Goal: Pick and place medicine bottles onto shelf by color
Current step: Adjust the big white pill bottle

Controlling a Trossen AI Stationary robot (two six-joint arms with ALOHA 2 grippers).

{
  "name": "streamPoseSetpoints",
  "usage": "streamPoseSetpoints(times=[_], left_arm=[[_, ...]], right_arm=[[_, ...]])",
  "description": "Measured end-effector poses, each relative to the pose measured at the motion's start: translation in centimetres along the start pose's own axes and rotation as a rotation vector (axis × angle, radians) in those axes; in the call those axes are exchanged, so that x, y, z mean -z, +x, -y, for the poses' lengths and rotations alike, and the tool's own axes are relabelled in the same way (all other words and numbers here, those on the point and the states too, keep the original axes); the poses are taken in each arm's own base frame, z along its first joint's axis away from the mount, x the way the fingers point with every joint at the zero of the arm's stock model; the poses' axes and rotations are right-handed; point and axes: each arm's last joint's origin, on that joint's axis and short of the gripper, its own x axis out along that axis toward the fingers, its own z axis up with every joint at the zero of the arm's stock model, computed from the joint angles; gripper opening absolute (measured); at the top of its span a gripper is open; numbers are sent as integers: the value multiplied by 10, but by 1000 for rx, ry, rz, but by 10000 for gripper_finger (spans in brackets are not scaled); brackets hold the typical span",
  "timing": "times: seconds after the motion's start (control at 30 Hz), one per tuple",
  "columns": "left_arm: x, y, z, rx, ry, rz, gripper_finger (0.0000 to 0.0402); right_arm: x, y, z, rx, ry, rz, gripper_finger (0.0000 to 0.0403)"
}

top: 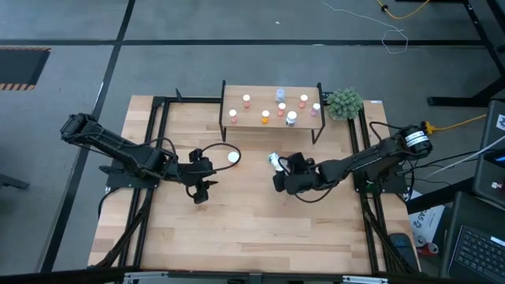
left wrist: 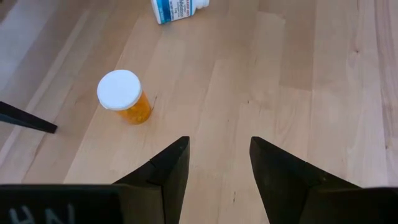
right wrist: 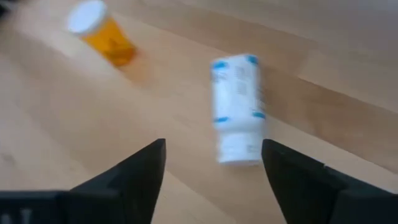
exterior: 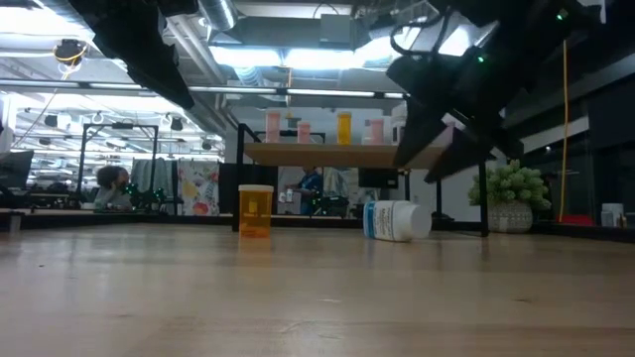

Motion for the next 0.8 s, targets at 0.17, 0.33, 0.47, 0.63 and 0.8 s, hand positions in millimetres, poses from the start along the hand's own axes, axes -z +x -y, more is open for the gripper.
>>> streamPoseSetpoints(times=[0.17, 0.33, 0.47, 0.63, 0.8], left_arm=[[0, 0, 0, 0, 1, 0, 165], [0, 0, 0, 0, 1, 0, 165], [0, 0, 0, 0, 1, 0, 165], [0, 0, 0, 0, 0, 0, 165], [0, 0, 0, 0, 0, 0, 165]], right_arm=[[1, 0, 2, 15, -9, -5, 302], [9, 11, 2, 47, -84, -26, 309], [17, 21, 4, 82, -110, -40, 304], [21, 31, 7, 118, -123, -48, 302], [19, 44, 11, 155, -110, -47, 302]])
